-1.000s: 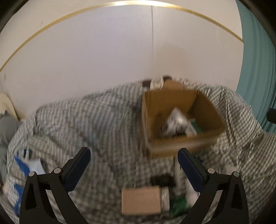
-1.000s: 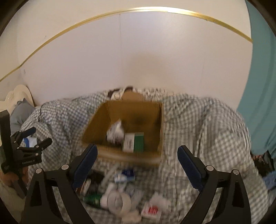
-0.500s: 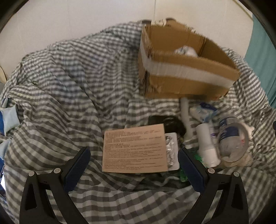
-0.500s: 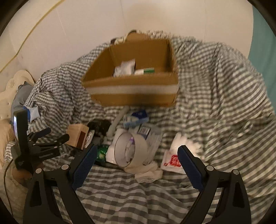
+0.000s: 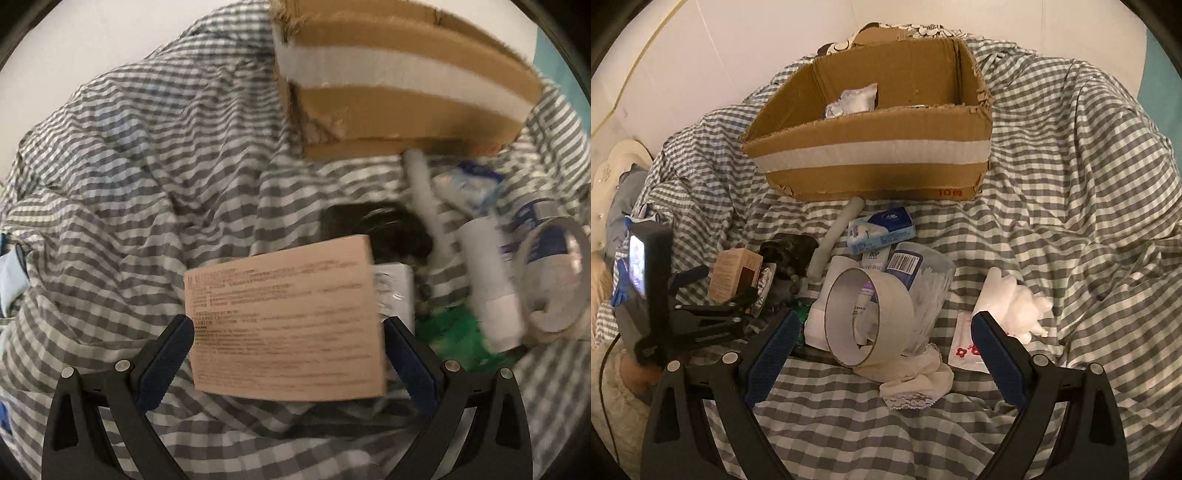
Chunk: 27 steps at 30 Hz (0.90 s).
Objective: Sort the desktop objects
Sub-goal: 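Lower the left gripper onto the tan medicine box and grasp it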
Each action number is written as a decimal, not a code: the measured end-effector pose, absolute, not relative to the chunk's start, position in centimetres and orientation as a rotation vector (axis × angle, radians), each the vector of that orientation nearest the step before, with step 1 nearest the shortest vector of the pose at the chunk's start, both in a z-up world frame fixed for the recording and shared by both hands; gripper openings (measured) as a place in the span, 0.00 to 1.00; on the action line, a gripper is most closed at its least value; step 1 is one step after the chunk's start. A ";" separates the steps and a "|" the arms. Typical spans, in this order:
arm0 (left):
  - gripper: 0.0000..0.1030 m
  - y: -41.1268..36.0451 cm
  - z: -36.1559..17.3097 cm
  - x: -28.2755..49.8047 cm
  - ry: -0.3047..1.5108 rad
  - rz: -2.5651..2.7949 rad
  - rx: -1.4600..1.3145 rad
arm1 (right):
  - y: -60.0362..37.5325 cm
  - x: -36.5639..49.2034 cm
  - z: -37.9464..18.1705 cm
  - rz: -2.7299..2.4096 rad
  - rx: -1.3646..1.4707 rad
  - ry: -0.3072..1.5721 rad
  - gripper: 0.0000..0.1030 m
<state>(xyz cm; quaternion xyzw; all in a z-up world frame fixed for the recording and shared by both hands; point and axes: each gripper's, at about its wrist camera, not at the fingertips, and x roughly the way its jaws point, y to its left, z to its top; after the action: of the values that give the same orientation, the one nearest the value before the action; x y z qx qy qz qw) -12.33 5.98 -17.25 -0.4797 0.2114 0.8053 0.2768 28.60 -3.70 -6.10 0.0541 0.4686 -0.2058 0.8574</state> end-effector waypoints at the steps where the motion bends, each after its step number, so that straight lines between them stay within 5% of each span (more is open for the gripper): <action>1: 1.00 5.6 -17.2 -12.7 0.542 2.164 -1.304 | -3.6 28.6 -6.1 -0.433 0.111 0.985 0.92; 12: 1.00 -0.8 -14.3 -16.4 0.156 2.272 -1.357 | -3.6 27.9 -5.7 -0.443 0.128 0.972 0.92; 27: 1.00 -4.5 -11.9 -17.7 0.241 2.512 -1.327 | -3.6 28.5 -7.7 -0.472 0.116 1.035 0.92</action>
<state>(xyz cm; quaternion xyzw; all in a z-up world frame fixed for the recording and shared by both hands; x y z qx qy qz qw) -17.72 -4.55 -11.88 -0.4606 0.0835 0.8718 0.1445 28.52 -3.65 -7.75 0.0551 0.4898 -0.2234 0.8409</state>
